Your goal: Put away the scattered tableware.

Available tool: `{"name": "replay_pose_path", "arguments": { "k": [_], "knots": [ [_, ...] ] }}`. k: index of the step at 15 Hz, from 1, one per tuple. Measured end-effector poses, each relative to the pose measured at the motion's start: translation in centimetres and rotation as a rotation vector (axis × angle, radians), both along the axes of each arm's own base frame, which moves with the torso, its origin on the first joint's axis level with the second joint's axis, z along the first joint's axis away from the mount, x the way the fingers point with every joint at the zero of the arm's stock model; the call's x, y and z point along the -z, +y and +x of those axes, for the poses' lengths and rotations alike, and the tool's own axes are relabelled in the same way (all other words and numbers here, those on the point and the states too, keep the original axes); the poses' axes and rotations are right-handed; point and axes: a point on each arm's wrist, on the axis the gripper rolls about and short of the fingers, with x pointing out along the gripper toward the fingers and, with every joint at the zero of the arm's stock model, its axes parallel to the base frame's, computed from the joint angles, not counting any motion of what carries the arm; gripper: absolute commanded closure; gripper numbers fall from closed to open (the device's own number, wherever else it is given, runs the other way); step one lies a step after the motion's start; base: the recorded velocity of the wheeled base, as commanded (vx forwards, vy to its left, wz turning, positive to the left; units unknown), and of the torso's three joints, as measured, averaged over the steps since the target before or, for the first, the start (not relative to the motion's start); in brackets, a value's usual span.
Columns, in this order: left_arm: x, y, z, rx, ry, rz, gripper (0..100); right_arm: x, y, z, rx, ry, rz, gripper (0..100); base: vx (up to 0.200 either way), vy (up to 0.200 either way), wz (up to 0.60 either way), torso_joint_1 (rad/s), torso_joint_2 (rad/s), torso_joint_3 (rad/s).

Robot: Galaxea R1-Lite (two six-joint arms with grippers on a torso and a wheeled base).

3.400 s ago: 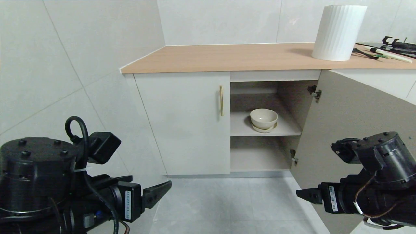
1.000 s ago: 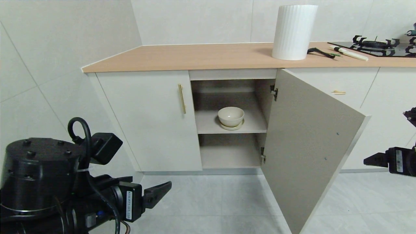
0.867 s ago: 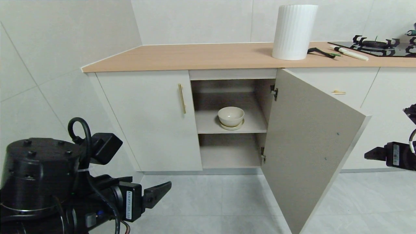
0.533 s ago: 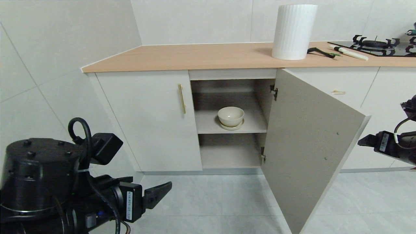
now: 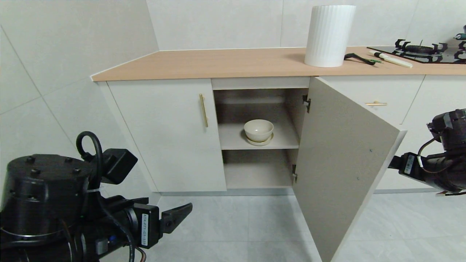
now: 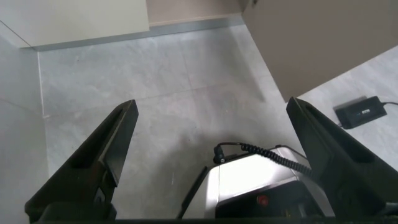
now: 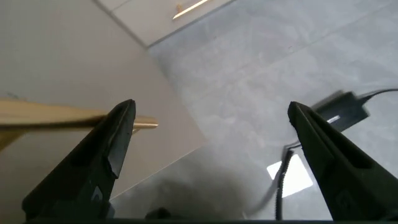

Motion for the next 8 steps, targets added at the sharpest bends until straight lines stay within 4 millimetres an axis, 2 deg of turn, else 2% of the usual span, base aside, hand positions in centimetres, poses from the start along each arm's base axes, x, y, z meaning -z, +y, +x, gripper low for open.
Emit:
{"name": "replay_pose_path", "arguments": {
  "k": [8],
  "knots": [
    [-0.2,0.1,0.2,-0.011,-0.008,-0.014,0,0.0,3.6,-0.1,-0.155,-0.026,0.075,0,0.0,0.0,0.0,0.0,0.0,0.0]
  ]
}}
